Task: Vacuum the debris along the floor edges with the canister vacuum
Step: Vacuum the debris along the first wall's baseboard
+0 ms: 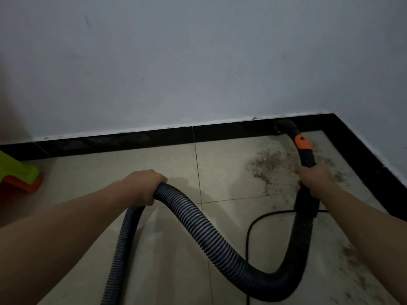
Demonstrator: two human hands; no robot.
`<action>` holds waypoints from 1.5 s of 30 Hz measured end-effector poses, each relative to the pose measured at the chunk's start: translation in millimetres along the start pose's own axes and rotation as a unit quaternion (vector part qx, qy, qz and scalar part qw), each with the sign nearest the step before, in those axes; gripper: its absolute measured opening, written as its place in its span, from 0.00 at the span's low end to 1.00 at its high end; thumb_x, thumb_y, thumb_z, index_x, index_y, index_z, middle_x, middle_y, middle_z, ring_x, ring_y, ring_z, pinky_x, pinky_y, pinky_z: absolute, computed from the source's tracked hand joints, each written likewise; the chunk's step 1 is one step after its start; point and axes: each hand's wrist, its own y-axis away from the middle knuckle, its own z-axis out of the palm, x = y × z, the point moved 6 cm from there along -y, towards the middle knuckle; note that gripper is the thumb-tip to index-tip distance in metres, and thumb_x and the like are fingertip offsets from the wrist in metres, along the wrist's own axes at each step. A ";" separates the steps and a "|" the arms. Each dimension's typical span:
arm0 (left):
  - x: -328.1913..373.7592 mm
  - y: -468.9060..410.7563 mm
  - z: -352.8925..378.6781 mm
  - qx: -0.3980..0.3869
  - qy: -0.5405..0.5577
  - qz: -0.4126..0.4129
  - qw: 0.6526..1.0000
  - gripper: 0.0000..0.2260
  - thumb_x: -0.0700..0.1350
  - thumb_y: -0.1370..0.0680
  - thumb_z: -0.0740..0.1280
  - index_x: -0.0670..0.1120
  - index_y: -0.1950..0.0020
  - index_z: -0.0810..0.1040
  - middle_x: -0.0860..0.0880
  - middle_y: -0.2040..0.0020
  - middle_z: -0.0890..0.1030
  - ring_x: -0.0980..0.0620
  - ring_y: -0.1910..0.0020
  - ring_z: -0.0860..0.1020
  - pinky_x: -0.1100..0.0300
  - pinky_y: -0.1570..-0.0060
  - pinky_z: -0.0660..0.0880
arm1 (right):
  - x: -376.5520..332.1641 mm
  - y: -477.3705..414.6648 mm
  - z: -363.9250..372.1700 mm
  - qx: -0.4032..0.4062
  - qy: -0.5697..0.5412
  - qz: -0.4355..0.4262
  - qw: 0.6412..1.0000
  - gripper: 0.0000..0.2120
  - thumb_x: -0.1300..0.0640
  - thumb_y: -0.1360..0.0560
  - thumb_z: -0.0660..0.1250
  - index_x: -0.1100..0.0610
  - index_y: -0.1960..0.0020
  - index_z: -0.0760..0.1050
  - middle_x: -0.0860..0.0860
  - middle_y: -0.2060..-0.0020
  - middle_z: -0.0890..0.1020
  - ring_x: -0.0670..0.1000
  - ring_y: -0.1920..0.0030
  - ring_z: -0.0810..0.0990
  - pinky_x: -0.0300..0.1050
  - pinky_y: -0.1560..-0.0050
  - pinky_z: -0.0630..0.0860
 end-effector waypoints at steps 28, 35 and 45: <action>-0.9 8.8 8.1 0.013 -0.011 0.018 1.000 0.13 0.43 0.30 0.70 0.56 0.50 0.73 0.54 0.57 0.73 0.53 0.53 0.74 0.60 0.56 0.71 | -6.6 16.2 -13.0 -0.061 0.188 -0.059 0.978 0.19 0.57 0.28 0.73 0.64 0.42 0.74 0.61 0.60 0.81 0.61 0.61 0.83 0.57 0.56 0.83; 45.3 -13.5 1.8 -0.009 -0.008 0.069 0.998 0.15 0.42 0.30 0.71 0.55 0.48 0.74 0.53 0.55 0.74 0.52 0.51 0.75 0.59 0.53 0.73 | -2.6 27.8 -43.9 -0.139 0.241 -0.064 0.958 0.14 0.58 0.28 0.73 0.63 0.48 0.74 0.61 0.61 0.81 0.57 0.66 0.80 0.47 0.64 0.77; 77.9 -19.5 -3.3 -0.006 -0.026 0.117 0.993 0.14 0.42 0.30 0.71 0.53 0.47 0.74 0.53 0.54 0.74 0.51 0.50 0.76 0.58 0.50 0.74 | 29.9 35.0 -60.5 -0.142 0.216 -0.055 0.965 0.08 0.60 0.30 0.73 0.61 0.57 0.74 0.56 0.72 0.79 0.49 0.82 0.75 0.36 0.80 0.69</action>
